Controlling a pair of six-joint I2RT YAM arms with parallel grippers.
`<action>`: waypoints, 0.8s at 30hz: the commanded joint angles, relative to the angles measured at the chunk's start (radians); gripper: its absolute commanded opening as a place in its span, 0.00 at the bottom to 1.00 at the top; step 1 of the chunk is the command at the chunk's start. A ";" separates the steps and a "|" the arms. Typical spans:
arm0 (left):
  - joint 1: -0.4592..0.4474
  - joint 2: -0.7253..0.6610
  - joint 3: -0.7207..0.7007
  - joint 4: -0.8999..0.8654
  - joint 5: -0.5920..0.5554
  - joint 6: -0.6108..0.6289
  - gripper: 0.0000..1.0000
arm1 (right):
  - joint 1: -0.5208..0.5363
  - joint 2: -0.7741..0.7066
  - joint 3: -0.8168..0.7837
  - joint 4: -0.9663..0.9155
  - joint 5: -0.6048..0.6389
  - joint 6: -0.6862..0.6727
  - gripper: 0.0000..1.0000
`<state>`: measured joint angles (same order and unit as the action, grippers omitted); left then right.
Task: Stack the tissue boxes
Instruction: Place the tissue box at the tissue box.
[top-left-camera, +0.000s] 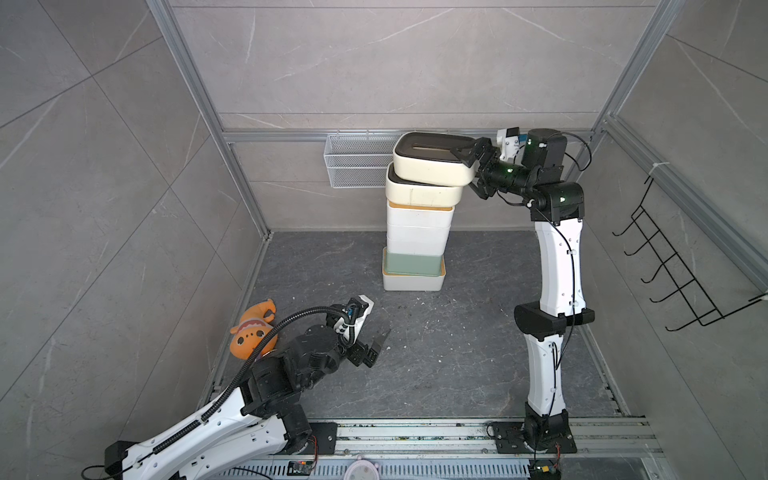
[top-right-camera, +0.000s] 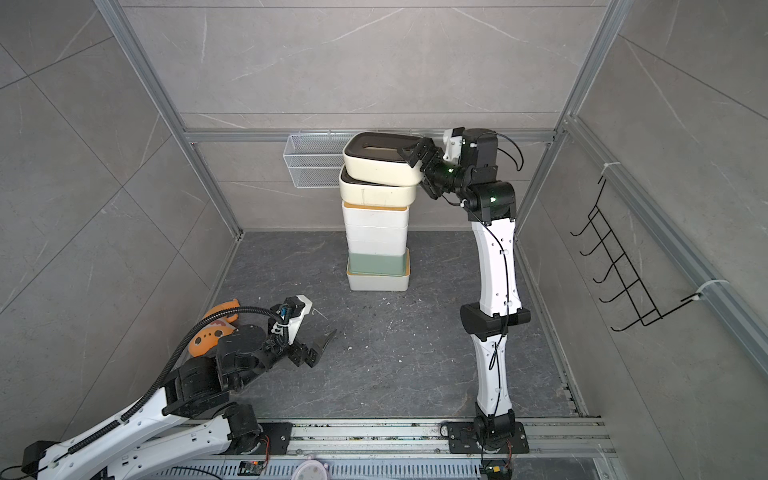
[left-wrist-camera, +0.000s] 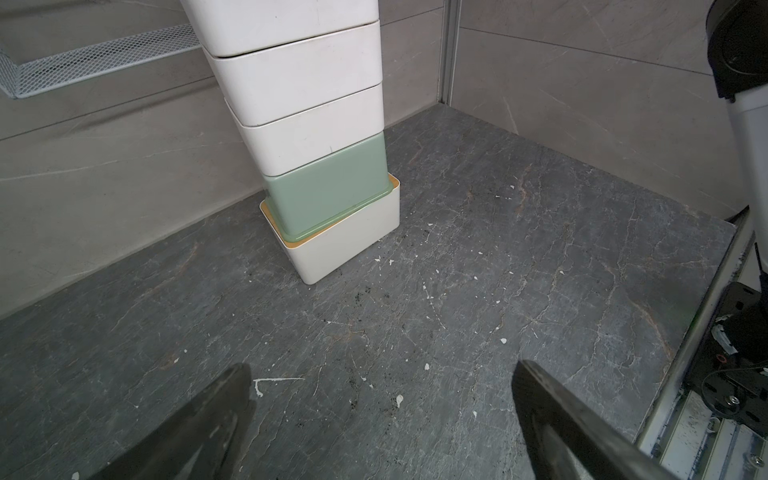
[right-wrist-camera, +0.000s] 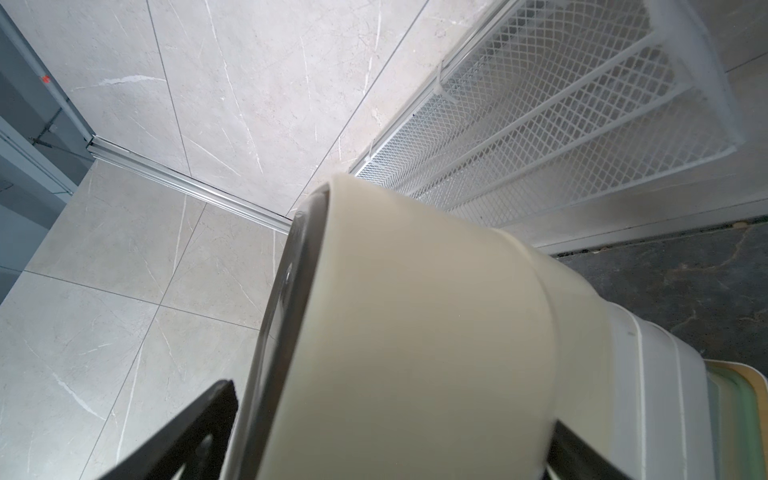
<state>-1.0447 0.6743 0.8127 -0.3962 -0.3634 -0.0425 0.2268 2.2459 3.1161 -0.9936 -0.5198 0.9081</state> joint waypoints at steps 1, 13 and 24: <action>0.000 0.003 0.006 0.045 0.004 0.008 1.00 | 0.001 -0.021 0.035 -0.061 0.000 -0.035 1.00; 0.000 0.003 0.004 0.046 0.002 0.008 1.00 | 0.001 -0.019 0.050 -0.106 0.028 -0.079 1.00; 0.000 0.004 0.003 0.046 0.002 0.007 1.00 | 0.002 -0.040 0.014 -0.113 0.042 -0.113 1.00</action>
<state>-1.0447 0.6807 0.8127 -0.3958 -0.3634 -0.0425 0.2260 2.2345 3.1210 -1.0733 -0.4931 0.8356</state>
